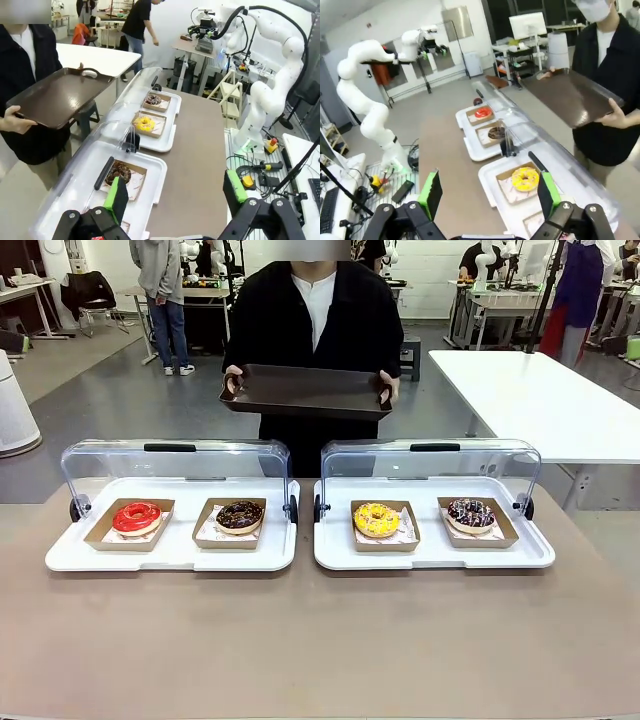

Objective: Provide the desired donut to the person.
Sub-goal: Pick up and lift the Paper togo box containing the Donut pointed at by the person.

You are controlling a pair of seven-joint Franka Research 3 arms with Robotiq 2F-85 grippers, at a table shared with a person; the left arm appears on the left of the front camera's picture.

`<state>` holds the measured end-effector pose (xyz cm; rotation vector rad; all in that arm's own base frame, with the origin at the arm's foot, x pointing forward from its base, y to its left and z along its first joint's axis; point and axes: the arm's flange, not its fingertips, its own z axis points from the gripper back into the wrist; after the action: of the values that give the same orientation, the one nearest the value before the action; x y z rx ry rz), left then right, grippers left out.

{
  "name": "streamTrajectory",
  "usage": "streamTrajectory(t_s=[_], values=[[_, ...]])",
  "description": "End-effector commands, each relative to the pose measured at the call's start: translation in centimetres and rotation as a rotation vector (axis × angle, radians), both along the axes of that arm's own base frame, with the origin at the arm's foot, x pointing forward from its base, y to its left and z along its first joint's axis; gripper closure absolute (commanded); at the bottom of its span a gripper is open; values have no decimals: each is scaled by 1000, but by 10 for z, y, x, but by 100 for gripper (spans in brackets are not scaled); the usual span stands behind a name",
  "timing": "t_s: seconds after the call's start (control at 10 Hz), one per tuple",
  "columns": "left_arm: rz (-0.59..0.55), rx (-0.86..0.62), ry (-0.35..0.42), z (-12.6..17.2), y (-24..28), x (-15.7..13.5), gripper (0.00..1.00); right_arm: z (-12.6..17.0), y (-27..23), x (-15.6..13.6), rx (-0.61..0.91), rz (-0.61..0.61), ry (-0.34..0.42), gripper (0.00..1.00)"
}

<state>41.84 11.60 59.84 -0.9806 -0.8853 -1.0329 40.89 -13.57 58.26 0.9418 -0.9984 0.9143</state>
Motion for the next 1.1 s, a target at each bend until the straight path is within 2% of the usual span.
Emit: streamTrajectory(t_s=[0.0,0.5,0.8,1.0], values=[[8,34,-39,4,6,2,0,6,12,-5,-66,26,-5,0],[45,137,-66,2,22,-5,0,6,13,-9,-128,69,13,0],[44,149,-25,2,18,-8,0,7,15,-7,-128,59,36,0],[48,105,-36,2,22,-5,0,7,16,-11,-113,51,30,0]])
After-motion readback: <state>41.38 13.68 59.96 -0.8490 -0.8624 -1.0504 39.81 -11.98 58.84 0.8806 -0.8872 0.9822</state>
